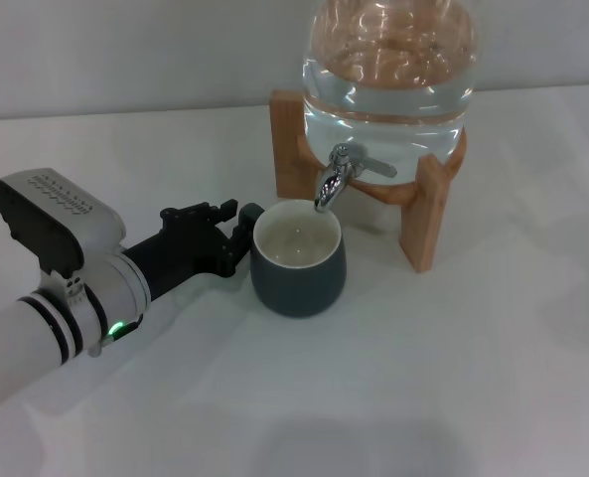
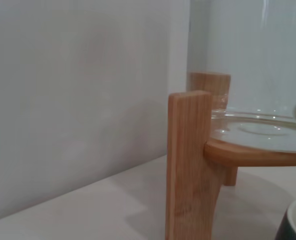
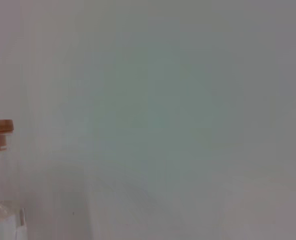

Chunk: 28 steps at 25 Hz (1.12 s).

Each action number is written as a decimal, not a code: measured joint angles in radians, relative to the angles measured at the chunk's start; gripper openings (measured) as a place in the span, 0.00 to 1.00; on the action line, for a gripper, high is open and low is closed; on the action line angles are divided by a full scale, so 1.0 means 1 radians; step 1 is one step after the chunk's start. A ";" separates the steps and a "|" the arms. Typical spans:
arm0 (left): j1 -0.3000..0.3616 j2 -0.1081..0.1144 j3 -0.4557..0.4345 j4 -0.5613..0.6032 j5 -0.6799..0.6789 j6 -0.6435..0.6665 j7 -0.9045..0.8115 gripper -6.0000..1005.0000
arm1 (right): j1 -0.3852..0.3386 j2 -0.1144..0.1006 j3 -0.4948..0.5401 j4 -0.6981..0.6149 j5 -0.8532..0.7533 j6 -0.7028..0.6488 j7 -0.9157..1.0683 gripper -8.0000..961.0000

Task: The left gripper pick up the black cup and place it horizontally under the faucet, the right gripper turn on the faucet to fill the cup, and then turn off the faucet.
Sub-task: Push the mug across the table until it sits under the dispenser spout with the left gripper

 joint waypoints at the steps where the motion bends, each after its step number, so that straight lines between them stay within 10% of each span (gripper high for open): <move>1: 0.000 0.000 0.000 0.000 -0.001 0.001 0.000 0.28 | 0.000 0.000 0.000 0.000 0.000 0.000 0.000 0.87; 5: -0.002 0.000 0.000 0.000 -0.004 0.009 0.000 0.40 | 0.000 0.000 0.001 0.000 0.000 0.000 0.000 0.87; 28: -0.004 -0.005 0.000 -0.007 -0.004 0.046 0.005 0.40 | 0.009 0.000 0.009 0.012 0.000 0.000 -0.003 0.87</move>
